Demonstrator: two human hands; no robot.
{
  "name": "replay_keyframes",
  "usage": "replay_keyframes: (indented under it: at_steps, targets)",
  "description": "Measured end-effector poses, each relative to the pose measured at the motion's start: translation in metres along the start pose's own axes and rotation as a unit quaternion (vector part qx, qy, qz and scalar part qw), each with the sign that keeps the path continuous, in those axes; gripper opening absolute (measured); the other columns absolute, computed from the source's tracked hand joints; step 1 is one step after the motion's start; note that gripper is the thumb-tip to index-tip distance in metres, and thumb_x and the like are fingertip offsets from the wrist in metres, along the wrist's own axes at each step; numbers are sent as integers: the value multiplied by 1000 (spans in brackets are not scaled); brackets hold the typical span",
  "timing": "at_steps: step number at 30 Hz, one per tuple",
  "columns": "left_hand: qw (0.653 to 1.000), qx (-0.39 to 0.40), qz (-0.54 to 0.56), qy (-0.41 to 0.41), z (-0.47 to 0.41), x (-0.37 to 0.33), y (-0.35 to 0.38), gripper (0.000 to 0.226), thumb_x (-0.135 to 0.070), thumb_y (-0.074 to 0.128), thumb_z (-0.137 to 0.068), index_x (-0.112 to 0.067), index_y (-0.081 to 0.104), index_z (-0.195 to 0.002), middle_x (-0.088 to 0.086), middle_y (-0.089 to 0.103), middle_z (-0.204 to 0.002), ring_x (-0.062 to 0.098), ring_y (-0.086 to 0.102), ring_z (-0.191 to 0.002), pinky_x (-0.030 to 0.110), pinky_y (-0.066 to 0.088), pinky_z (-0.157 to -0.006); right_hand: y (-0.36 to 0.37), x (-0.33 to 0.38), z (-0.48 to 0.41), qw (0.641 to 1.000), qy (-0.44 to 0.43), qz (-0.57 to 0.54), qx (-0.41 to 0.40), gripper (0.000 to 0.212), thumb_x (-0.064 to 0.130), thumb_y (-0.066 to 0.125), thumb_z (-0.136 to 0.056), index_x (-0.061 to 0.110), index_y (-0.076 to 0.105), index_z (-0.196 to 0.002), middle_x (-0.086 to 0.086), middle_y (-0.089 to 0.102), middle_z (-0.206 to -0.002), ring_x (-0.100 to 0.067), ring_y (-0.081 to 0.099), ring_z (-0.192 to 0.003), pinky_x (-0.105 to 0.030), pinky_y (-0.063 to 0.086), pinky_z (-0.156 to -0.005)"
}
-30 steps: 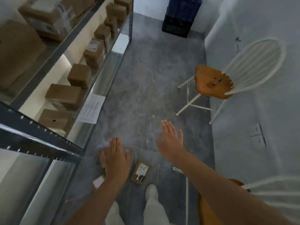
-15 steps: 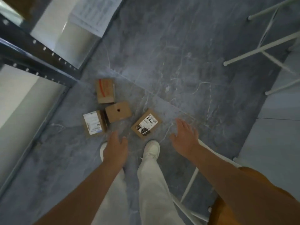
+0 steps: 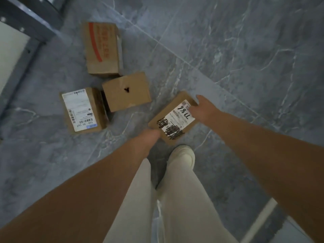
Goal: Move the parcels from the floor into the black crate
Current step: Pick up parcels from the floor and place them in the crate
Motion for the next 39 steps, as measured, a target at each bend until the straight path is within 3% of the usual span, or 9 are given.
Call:
replay_keyframes:
  at_steps: [3,7,10,15,18,21,25,33,39]
  targets:
    - [990,51,132,-4,-11,-1,9,27,4,44,-87,-15,64,-89,5,68,-81,17,64,-63,16,46,-44,15,1,-13,1000,1,-25,3,50,15,53,-92,4,42,-140,-17,49,-139,-34,55,-120,-36,47,-85]
    - [985,66,160,18,24,8,11,27,5,42,-86,-18,56,-83,0,58,-83,10,45,-66,24,36,-62,-9,-2,18,998,29,-41,-25,56,29,48,-92,10,39,-144,-12,35,-142,-34,52,-118,-41,49,-92]
    - [972,96,204,67,80,3,1,32,3,42,-88,-16,62,-103,3,70,-97,16,64,-88,25,51,-70,-51,2,69,993,63,-102,-23,55,47,38,-97,15,45,-142,-12,39,-144,-33,52,-120,-42,45,-101]
    - [963,31,146,225,200,-68,-38,36,2,45,-89,-19,57,-117,3,65,-115,16,61,-104,33,52,-91,-159,47,186,946,121,-300,-34,66,70,28,-95,17,54,-123,-7,59,-112,-29,59,-109,-46,48,-98]
    - [945,-1,149,292,299,-121,-72,24,-5,49,-91,-27,59,-91,3,64,-102,14,63,-91,33,55,-82,-234,98,266,937,50,-340,-64,56,65,32,-97,17,55,-116,-8,60,-110,-27,60,-99,-41,51,-85]
    - [908,-58,121,397,424,-156,-111,8,-39,54,-88,-32,56,-84,12,67,-109,25,66,-100,51,52,-95,-310,158,360,930,-52,-354,-80,51,57,38,-99,13,63,-102,-11,68,-104,-27,69,-90,-33,57,-65]
    - [864,-54,127,485,575,-161,-150,31,-69,54,-74,-38,55,-77,5,68,-106,27,66,-106,53,49,-100,-381,212,480,922,-130,-335,-147,49,55,41,-99,11,54,-116,-17,60,-123,-38,66,-102,-48,57,-78]
    - [775,-139,148,598,763,-139,-197,27,-43,68,-89,-26,66,-110,1,68,-113,18,67,-105,40,54,-97,-448,251,639,900,-256,-339,-98,70,58,33,-100,0,53,-132,-20,63,-113,-35,67,-94,-44,58,-77]
    - [743,-157,184,624,829,-95,-189,32,-29,61,-97,-30,62,-129,-3,66,-125,13,66,-110,32,51,-100,-476,266,702,872,-371,-308,-84,57,60,30,-100,20,49,-136,-9,56,-126,-25,61,-104,-34,54,-75]
Point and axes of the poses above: each hand's wrist, its own z-axis away from the middle knuckle, its own y-axis out of the palm, x = y × z, the point moved 1 cm from there along -z, towards the middle knuckle
